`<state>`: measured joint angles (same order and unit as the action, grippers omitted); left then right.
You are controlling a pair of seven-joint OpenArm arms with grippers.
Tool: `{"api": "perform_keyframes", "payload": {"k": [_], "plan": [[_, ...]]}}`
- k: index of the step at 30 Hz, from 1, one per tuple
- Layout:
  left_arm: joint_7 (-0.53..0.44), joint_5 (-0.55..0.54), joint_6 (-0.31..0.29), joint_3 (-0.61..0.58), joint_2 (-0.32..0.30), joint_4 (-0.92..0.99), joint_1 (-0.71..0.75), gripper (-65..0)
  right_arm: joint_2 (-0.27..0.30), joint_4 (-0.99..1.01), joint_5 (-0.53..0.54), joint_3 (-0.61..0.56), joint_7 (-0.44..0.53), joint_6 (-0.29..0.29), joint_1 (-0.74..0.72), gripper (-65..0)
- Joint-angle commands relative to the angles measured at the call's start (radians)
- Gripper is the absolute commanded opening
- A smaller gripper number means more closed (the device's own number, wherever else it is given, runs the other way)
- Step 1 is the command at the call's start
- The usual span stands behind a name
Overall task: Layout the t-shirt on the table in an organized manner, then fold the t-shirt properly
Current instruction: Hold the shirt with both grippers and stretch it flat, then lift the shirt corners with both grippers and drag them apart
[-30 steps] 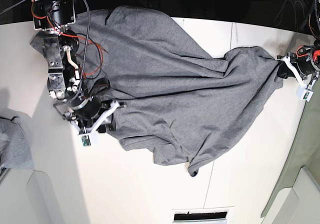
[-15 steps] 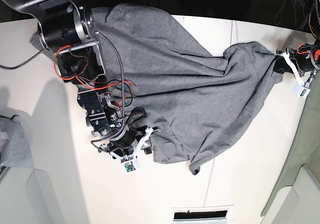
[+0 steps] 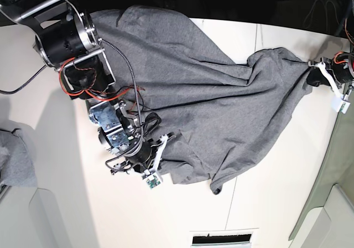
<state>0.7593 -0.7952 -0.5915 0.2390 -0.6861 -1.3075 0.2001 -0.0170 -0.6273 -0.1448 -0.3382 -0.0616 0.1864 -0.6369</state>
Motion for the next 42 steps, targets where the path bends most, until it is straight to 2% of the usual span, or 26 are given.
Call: {"api": "perform_keyframes", "payload": {"k": [1, 5, 13, 17, 19, 22, 24, 27, 30, 35, 37, 40, 42], "plan": [[-0.01, -0.012, -0.004, 0.038, -0.035, -0.014, -0.011, -65.0, 0.004, -0.042, 0.006, 0.017, 0.006, -0.009, -0.036, -65.0], [-0.01, -0.012, -0.004, 0.111, -0.071, -0.014, -0.012, -65.0, 0.025, -0.108, 0.006, 0.098, -0.018, -0.034, -0.036, -65.0], [-0.006, -0.012, -0.003, 0.116, -0.127, -0.014, -0.011, -65.0, 0.068, -0.116, 0.008, 0.307, -0.018, -0.035, -0.037, -65.0], [-0.006, -0.017, -0.004, 0.116, -0.132, -0.014, -0.012, -65.0, 0.087, -0.117, 0.078, 0.347, -0.019, -0.033, -0.035, -65.0], [-0.009, -0.017, -0.003, 0.116, -0.132, -0.014, -0.013, -56.2, 0.089, -0.117, 0.085, 0.347, -0.026, -0.033, -0.036, -64.4], [-0.01, -0.035, -0.003, 0.116, -0.132, -0.014, -0.014, -41.6, 0.087, -0.117, 0.096, 0.347, -0.027, -0.033, -0.035, -42.9], [-0.006, -0.056, -0.003, 0.116, -0.132, -0.014, -0.014, -39.1, 0.086, -0.119, 0.135, 0.347, -0.074, -0.033, -0.036, -33.3], [-0.006, -0.083, -0.007, 0.117, -0.132, -0.017, -0.014, -39.1, 0.086, -0.154, 0.19, 0.347, -0.231, -0.033, -0.027, -32.3], [-0.001, -0.122, -0.055, 0.117, -0.132, -0.041, -0.014, -39.1, 0.087, -0.262, 0.217, 0.347, -0.366, -0.032, 0.029, -32.3], [0.06, -0.214, -0.107, 0.117, -0.131, -0.125, -0.014, -39.1, 0.089, -0.584, 0.217, 0.347, -0.448, -0.031, 0.238, -32.3], [0.105, -0.269, -0.107, 0.117, -0.13, -0.164, -0.011, -39.1, 0.089, -0.692, 0.216, 0.347, -0.48, -0.03, 0.32, -32.3], [0.166, -0.348, -0.107, 0.117, -0.126, -0.227, 0.015, -39.2, 0.103, -0.773, 0.224, 0.347, -0.521, -0.03, 0.417, -32.3], [0.166, -0.364, -0.107, 0.117, -0.126, -0.282, 0.062, -39.2, 0.122, -0.781, 0.224, 0.347, -0.52, -0.03, 0.467, -32.3]]}}
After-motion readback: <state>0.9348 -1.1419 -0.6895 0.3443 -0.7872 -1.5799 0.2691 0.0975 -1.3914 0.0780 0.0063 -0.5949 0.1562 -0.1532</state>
